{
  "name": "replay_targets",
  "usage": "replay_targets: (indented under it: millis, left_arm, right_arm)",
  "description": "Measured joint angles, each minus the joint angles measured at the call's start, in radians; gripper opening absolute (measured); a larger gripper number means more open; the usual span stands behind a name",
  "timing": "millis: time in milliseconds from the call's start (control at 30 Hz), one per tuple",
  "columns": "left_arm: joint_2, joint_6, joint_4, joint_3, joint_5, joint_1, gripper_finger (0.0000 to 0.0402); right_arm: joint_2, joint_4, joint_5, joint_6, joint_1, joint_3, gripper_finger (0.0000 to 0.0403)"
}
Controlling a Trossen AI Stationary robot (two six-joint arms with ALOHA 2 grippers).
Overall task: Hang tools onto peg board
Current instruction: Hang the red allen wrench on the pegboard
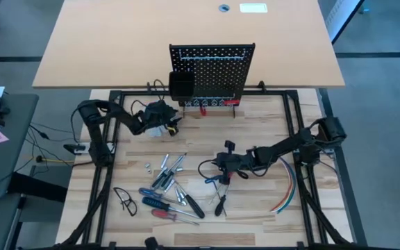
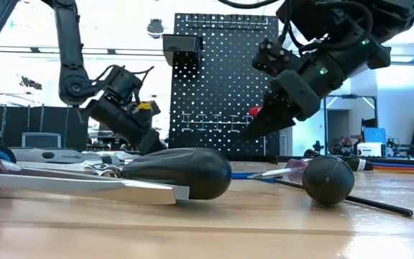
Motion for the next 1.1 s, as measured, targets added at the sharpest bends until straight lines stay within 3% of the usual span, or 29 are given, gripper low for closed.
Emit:
replay_targets:
  millis: [167,533,900,1100]
  left_arm:
    - [0.000,0.041,-0.019,0.021,0.140,0.029,0.0185]
    - [0.000,0.090,-0.170,0.099,0.147,0.036,0.0181]
    - [0.000,0.080,-0.207,0.112,0.147,0.036,0.0097]
    - [0.000,0.072,-0.207,0.112,0.148,0.036,0.0080]
  right_arm:
    - [0.000,0.000,0.000,0.000,0.000,0.000,0.0042]
    - [0.000,0.002,-0.001,0.000,0.000,0.000,0.0042]
    - [0.000,0.001,-0.002,0.000,0.003,0.000,0.0042]
    - [0.000,0.001,-0.002,0.000,0.003,0.000,0.0042]
